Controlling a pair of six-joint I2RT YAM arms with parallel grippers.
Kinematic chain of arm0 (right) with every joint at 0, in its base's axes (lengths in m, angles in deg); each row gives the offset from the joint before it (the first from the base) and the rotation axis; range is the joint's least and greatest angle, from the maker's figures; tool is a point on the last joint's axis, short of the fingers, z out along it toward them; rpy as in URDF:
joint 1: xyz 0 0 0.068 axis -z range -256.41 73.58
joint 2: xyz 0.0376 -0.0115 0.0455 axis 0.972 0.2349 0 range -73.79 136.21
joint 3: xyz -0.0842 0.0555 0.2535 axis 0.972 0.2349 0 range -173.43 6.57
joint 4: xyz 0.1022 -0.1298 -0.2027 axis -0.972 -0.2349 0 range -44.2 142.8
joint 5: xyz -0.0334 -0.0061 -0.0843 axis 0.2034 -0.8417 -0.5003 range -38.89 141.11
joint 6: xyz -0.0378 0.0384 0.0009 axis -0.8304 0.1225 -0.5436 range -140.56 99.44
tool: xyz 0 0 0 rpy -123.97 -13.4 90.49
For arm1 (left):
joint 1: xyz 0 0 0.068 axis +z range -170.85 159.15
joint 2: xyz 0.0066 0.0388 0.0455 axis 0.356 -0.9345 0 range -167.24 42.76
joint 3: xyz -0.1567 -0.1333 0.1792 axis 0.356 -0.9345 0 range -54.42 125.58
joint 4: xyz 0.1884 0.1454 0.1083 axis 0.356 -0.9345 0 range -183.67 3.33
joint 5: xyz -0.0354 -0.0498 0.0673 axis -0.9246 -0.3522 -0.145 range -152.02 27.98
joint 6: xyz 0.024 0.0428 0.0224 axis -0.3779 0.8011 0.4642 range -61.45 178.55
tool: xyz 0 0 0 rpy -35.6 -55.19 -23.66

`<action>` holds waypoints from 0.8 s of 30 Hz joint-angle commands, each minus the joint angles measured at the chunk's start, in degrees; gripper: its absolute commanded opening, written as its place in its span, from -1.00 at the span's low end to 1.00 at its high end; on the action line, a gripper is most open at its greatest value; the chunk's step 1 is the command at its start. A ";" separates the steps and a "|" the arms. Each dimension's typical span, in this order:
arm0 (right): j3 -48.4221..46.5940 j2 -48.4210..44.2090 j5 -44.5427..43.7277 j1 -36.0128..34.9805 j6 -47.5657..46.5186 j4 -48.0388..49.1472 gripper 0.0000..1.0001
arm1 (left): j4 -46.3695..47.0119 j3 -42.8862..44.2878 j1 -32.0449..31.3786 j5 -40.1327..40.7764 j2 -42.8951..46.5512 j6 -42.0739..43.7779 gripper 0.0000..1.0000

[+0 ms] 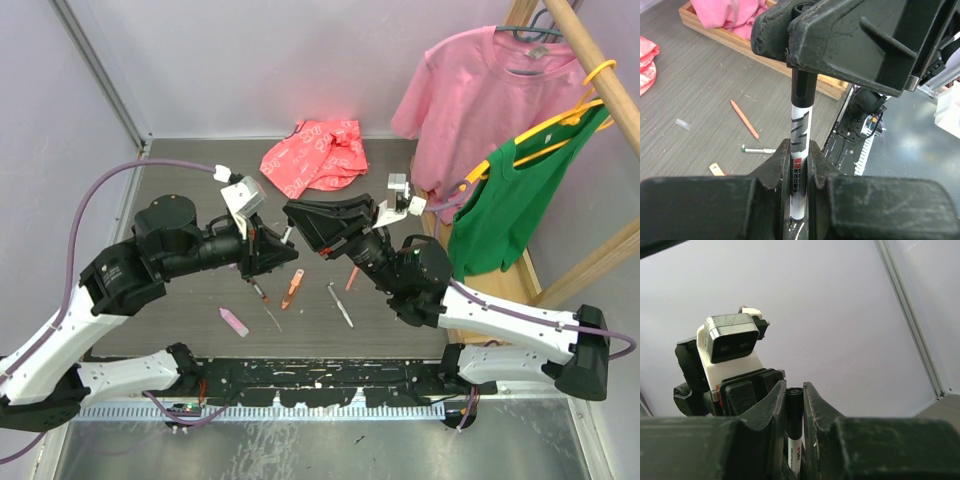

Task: Insert the pens into the pen caps
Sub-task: Press the pen cap onto the pen.

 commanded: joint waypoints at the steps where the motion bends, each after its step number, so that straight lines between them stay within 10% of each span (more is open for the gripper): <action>1: -2.41 0.97 8.77 -4.79 -3.70 -30.63 -1.00 | 25.41 5.48 1.88 6.46 0.67 -0.01 -1.00; 5: -11.51 -0.05 7.16 -1.48 -8.84 -36.28 -0.21 | 21.81 0.71 1.83 3.94 2.96 0.08 -1.00; 24: -9.40 -7.26 -12.32 1.38 -11.66 -46.16 0.26 | 6.67 -13.27 1.86 21.87 10.52 -2.43 -1.00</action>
